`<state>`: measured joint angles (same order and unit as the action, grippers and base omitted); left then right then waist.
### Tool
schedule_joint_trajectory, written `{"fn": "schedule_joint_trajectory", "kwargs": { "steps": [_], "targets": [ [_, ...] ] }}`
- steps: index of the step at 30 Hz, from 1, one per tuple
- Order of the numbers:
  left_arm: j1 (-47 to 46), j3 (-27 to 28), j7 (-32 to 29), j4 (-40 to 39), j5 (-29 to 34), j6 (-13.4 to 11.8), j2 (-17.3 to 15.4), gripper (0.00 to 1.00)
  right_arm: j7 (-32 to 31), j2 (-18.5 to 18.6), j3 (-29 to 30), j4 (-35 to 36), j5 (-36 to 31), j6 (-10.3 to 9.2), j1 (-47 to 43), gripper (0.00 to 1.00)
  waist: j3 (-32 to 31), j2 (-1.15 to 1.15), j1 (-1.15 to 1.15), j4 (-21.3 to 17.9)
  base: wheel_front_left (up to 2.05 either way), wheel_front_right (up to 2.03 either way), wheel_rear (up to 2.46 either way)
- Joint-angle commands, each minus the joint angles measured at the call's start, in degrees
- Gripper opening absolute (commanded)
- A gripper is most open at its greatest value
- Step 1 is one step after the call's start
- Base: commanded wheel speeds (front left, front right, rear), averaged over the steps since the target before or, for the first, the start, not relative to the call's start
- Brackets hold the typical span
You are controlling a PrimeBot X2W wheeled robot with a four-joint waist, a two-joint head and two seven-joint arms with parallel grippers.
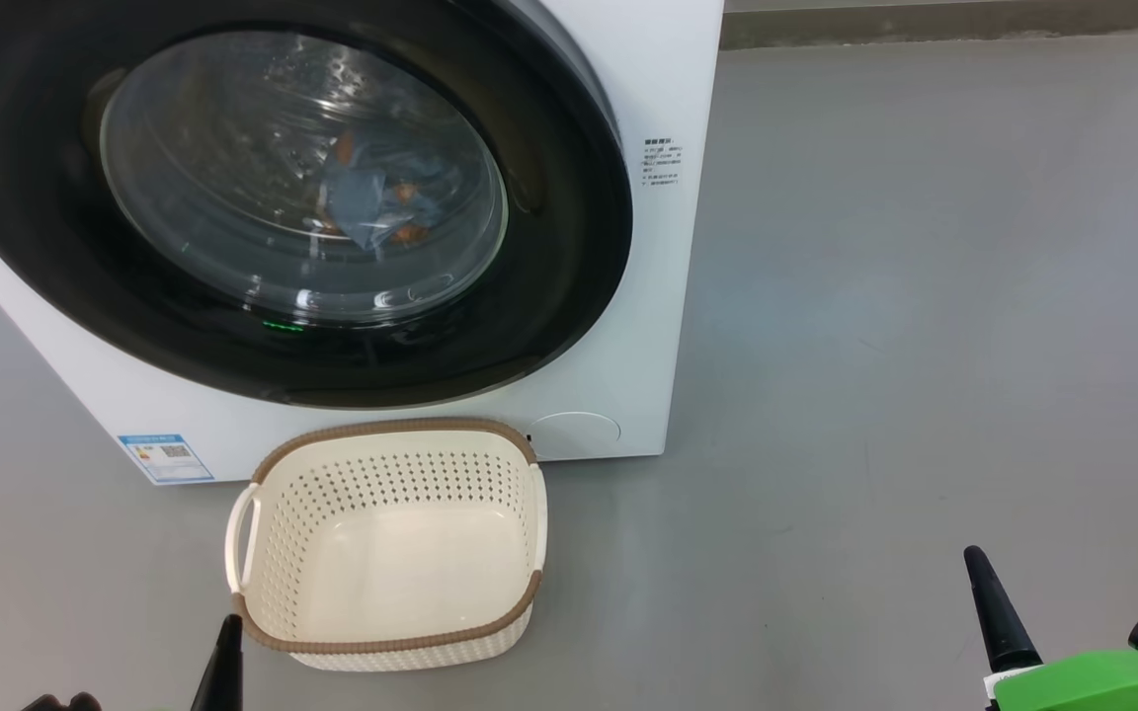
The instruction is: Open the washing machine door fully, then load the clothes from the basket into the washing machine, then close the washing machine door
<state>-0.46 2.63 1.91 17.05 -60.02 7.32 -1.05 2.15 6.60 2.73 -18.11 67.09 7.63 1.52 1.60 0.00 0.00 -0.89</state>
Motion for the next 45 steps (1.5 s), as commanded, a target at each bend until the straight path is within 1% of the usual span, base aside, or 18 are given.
{"fn": "schedule_joint_trajectory", "kwargs": {
  "steps": [1,45],
  "targets": [
    [-2.84,1.55,-0.49,-1.68,-1.8,0.11,-1.22,0.0,-0.36,0.04,-0.25,1.74,1.48,-0.08,2.85,0.0,-0.04,0.0,0.0,0.03,0.0,0.0,0.0],
    [-5.48,3.71,-7.72,-2.88,-29.45,0.16,-1.78,0.0,-7.71,-3.18,3.19,3.89,23.2,-0.14,4.48,0.0,-1.3,0.0,0.0,0.81,0.0,0.0,0.0]
  ]
}}
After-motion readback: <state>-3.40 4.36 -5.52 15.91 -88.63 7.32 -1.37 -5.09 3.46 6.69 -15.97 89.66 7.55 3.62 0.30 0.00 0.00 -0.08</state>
